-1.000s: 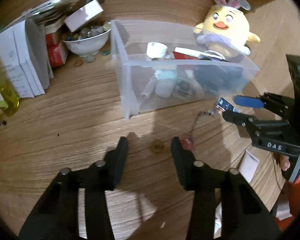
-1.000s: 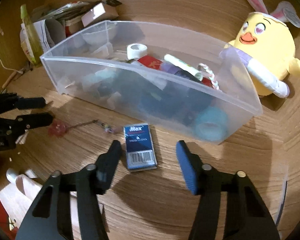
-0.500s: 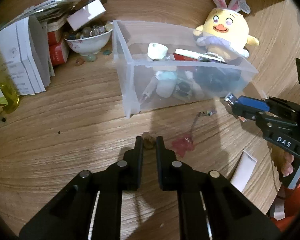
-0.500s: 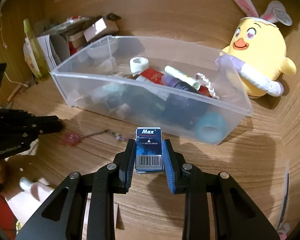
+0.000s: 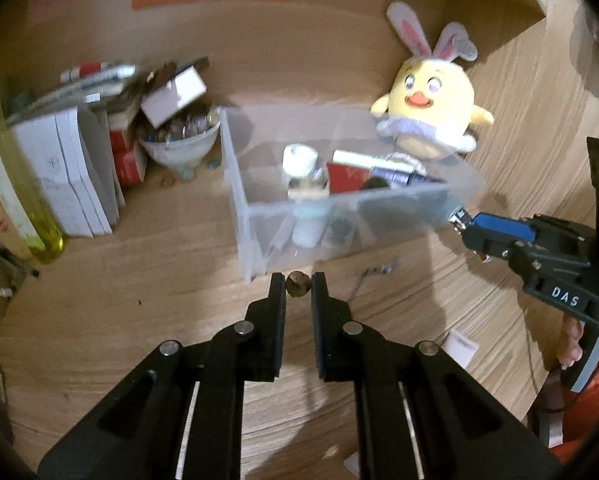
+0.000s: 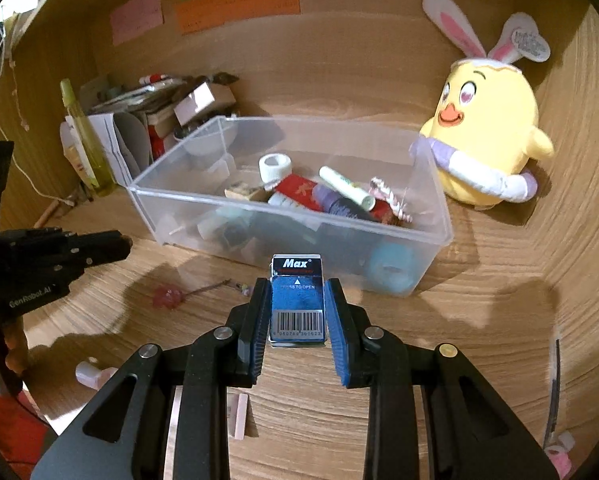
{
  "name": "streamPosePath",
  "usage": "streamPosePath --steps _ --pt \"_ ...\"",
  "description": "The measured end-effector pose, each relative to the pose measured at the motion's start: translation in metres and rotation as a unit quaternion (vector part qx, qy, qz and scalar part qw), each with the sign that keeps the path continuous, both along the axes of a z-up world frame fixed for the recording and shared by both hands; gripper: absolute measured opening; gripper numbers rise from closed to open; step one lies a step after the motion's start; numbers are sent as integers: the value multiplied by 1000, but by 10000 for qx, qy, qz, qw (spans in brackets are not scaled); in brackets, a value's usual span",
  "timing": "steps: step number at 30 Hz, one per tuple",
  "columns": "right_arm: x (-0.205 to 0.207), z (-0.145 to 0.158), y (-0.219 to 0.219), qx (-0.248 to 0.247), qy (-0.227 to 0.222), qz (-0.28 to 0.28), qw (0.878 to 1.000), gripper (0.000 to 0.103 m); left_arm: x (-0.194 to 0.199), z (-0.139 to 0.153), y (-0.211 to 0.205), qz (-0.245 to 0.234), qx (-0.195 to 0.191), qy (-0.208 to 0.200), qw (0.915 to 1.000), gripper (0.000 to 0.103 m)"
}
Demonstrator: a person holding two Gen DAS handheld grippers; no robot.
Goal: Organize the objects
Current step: 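Grasp the small bronze bead with the left gripper while the right grasps the blue Max box, then carry the bead and Max box into the clear box and open both grippers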
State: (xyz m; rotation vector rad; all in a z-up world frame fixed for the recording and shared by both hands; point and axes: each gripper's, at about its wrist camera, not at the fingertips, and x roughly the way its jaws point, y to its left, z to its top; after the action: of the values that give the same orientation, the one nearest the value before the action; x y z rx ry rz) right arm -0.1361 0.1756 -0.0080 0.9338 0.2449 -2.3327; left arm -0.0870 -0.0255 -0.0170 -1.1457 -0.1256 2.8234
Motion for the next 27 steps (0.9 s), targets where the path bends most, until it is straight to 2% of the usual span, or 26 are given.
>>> streamPosePath --steps 7,12,17,27 --pt "0 21 2 -166 243 59 9995 25 -3 26 9 42 -37 430 9991 11" --pt "-6 34 -2 -249 460 76 9986 25 -12 40 14 3 -55 560 9984 11" --pt "-18 42 -3 -358 526 91 9979 25 -24 49 17 13 -71 613 9981 11" --pt "-52 49 -4 -250 686 -103 9973 25 -51 57 13 117 -37 605 9981 11"
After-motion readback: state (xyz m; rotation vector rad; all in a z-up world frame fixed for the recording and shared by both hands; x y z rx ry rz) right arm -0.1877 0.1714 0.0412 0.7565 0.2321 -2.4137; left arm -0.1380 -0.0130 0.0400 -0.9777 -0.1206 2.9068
